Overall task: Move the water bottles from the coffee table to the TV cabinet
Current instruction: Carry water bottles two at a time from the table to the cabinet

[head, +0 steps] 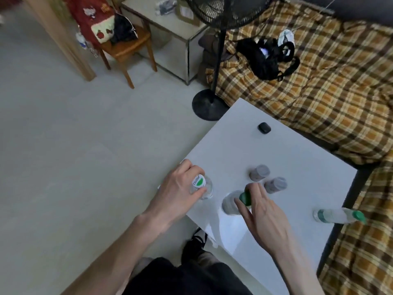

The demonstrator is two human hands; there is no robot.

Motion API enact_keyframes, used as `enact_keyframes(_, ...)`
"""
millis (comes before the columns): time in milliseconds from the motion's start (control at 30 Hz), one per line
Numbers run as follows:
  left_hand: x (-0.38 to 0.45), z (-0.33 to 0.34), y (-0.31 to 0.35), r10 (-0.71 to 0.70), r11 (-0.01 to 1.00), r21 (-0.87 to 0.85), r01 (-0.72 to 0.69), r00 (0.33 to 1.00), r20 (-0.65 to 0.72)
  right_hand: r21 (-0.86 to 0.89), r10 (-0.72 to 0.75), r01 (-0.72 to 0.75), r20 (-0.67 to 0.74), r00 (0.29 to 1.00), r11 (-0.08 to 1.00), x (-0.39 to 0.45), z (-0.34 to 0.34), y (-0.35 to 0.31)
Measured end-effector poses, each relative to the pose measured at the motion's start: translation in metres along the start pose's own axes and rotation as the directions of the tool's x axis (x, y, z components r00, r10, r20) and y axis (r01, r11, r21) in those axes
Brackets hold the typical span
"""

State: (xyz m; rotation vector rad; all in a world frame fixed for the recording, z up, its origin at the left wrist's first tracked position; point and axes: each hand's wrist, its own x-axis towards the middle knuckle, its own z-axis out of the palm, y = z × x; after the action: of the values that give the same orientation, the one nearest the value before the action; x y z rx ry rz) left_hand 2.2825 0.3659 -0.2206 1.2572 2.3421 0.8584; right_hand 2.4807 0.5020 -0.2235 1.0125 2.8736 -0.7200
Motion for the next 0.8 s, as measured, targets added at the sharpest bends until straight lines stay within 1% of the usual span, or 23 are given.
enact_keyframes(67,-0.015,-0.029,-0.002,-0.031,1.0,-0.005,0.031,0.997,-0.07,-0.046,-0.109,0.107,-0.054,0.993,0.993,0.006,-0.024,-0.023)
enact_keyframes(167,-0.037,-0.066,-0.007,-0.088,0.996,-0.031,0.084,0.981,-0.174,-0.114,-0.273,0.262,-0.103,0.956,0.958,0.02,-0.055,-0.067)
enact_keyframes(267,-0.061,-0.098,-0.015,-0.121,0.993,-0.039,0.115,0.95,-0.288,-0.139,-0.412,0.395,-0.127,0.902,0.908,0.029,-0.071,-0.119)
enact_keyframes(400,-0.098,-0.14,-0.031,-0.179,0.984,-0.07,0.165,0.892,-0.415,-0.147,-0.549,0.531,-0.147,0.823,0.835,0.034,-0.075,-0.188)
enact_keyframes(567,-0.159,-0.19,-0.067,-0.257,0.964,-0.083,0.253,0.801,-0.541,-0.067,-0.666,0.663,-0.122,0.736,0.745,0.027,-0.056,-0.272)
enact_keyframes(667,-0.202,-0.216,-0.093,-0.307,0.947,-0.111,0.302,0.742,-0.596,0.009,-0.698,0.703,-0.115,0.707,0.711,0.019,-0.034,-0.324)
enact_keyframes(800,-0.262,-0.246,-0.13,-0.358,0.923,-0.145,0.356,0.658,-0.663,0.034,-0.759,0.763,-0.082,0.646,0.646,0.009,0.003,-0.393)
